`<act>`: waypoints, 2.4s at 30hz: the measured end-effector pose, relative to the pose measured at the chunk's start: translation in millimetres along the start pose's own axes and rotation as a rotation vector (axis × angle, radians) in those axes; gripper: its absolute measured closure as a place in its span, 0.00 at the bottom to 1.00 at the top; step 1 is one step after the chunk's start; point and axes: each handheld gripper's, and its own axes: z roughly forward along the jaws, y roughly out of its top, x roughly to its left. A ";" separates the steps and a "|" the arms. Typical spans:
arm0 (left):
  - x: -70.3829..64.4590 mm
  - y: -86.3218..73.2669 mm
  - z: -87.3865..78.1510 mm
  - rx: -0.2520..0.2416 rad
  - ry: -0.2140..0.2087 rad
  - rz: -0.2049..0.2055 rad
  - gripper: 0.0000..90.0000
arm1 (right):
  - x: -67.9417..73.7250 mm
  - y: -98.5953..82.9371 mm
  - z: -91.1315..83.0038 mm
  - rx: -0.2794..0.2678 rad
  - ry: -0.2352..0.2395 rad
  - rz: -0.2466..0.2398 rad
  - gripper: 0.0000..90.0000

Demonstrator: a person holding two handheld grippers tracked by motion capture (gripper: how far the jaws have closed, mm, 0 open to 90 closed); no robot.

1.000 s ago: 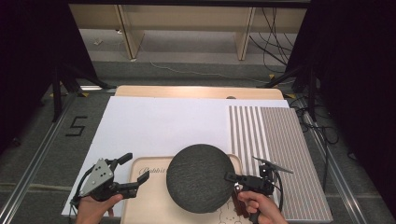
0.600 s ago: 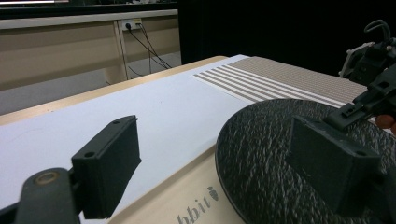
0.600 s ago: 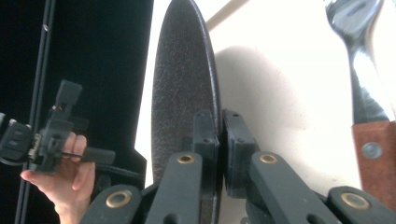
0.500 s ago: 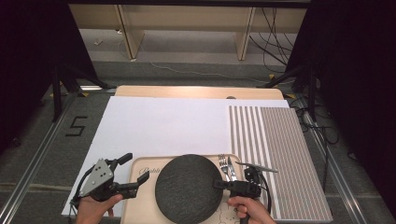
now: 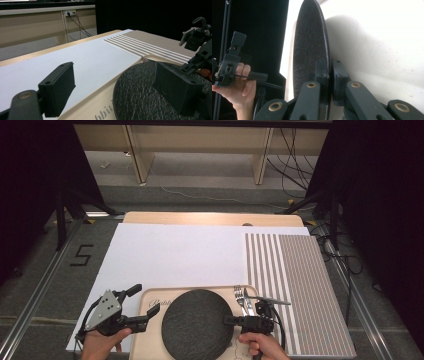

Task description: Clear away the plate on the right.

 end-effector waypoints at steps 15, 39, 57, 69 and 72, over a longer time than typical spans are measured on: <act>-0.4 0.2 -1.3 0.000 0.003 -0.002 0.18 | 4.8 -2.5 -1.0 0.039 -0.095 -0.089 0.90; 0.7 -0.6 0.0 -0.001 -0.003 -0.008 0.18 | 36.9 2.8 -20.4 -0.113 -0.322 -0.495 0.36; 1.6 -0.3 0.7 0.004 -0.017 -0.039 0.18 | 58.5 -2.7 -42.9 -0.305 -0.385 -0.782 0.21; 0.4 -0.9 0.5 0.001 -0.024 -0.033 0.18 | 64.2 -8.0 -54.9 -0.385 -0.428 -0.873 0.19; 0.2 -0.6 0.3 0.007 -0.021 -0.032 0.18 | 65.6 -10.0 -56.2 -0.388 -0.438 -0.897 0.19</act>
